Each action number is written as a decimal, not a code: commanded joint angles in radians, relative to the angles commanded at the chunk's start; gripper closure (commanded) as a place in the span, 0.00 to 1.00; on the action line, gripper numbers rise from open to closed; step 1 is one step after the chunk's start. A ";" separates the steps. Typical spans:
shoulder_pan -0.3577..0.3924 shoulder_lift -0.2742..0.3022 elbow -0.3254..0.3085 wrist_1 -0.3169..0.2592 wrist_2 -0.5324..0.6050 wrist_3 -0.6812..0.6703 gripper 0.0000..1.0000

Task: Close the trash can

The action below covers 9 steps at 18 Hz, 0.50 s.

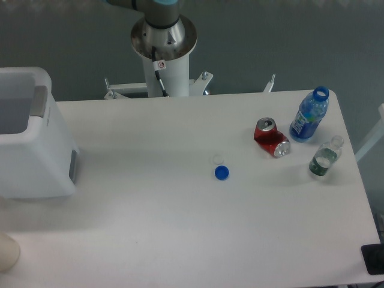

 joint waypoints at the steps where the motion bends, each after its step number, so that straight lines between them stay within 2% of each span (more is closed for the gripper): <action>1: 0.000 0.003 -0.002 0.000 0.002 0.002 1.00; 9: 0.005 0.017 -0.012 0.000 0.031 0.005 1.00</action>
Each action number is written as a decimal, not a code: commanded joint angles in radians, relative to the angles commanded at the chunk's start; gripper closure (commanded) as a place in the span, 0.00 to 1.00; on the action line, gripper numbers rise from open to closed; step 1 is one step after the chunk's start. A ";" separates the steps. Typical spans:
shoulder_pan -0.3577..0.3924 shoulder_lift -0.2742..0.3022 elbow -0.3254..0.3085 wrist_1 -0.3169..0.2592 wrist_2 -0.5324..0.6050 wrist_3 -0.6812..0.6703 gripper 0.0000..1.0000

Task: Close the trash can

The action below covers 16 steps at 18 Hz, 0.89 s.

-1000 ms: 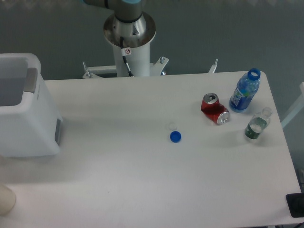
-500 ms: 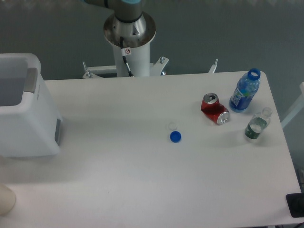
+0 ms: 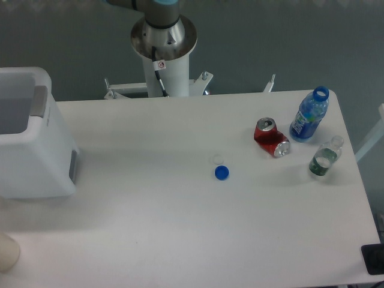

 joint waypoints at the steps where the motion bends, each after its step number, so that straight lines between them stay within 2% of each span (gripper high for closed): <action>1: 0.002 0.002 -0.003 0.000 0.000 0.002 1.00; 16: 0.031 0.048 -0.051 -0.005 0.008 0.015 1.00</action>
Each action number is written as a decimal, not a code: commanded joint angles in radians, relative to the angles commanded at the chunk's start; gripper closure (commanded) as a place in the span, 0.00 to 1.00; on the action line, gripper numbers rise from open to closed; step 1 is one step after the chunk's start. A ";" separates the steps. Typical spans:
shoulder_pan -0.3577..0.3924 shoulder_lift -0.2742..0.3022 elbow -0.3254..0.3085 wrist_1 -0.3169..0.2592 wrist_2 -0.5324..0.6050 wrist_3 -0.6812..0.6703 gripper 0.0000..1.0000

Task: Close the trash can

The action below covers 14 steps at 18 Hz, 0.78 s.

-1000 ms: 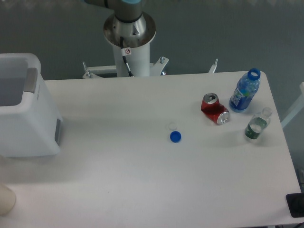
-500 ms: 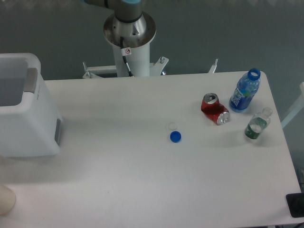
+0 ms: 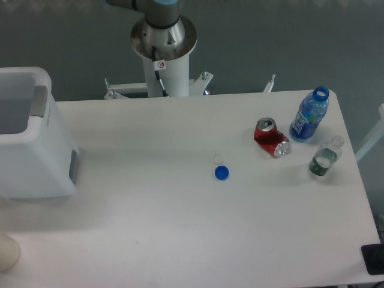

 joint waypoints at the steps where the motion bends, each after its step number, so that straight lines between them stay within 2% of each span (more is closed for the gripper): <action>1: 0.011 0.003 -0.002 0.000 0.000 0.000 1.00; 7: 0.063 0.012 -0.006 0.000 0.000 0.009 1.00; 14: 0.080 0.020 -0.029 -0.003 0.000 0.014 1.00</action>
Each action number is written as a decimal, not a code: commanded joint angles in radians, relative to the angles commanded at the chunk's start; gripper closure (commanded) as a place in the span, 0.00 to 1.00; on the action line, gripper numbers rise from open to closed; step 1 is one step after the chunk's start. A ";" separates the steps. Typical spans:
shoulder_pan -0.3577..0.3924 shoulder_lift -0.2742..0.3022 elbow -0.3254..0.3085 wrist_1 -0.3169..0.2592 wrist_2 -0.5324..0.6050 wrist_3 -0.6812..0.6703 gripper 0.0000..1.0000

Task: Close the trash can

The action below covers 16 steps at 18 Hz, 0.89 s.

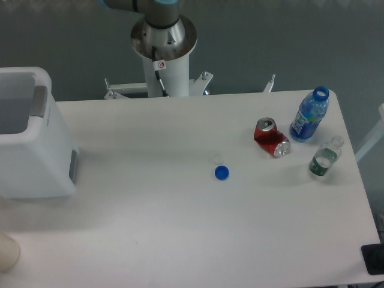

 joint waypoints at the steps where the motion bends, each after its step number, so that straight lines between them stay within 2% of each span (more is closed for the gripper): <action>1: 0.002 0.003 -0.006 0.000 0.000 0.005 1.00; 16: 0.083 0.005 -0.055 -0.005 0.000 0.054 1.00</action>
